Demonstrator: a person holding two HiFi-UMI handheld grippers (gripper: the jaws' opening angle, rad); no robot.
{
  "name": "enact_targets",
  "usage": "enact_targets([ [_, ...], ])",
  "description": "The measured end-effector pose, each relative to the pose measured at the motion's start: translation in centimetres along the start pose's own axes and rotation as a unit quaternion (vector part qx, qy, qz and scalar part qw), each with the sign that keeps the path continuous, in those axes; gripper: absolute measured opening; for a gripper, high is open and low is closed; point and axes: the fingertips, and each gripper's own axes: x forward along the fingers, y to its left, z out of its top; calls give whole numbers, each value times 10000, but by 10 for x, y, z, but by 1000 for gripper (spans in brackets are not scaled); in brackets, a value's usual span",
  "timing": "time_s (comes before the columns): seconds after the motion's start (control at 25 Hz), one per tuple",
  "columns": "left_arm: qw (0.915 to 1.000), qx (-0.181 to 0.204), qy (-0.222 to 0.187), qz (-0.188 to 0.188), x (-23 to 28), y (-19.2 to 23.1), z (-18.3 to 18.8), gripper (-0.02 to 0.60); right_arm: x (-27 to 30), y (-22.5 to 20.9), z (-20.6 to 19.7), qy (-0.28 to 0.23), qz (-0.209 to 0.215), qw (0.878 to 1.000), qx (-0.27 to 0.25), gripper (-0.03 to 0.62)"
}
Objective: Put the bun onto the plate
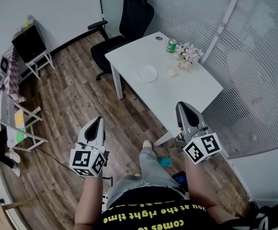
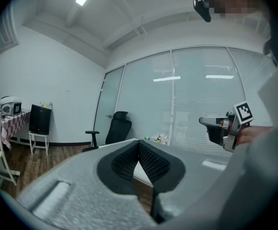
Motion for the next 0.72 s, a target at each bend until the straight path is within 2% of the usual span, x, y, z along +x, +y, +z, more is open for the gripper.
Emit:
enact_targets([
  [0.2,10000,-18,-6,89,23,7,1,0,21,-21,5,-132,-73,9999,-21,6],
  [0.72,9993,-33,14,360,85,28,15,0,90,-64,2,18,143,9998,145,6],
])
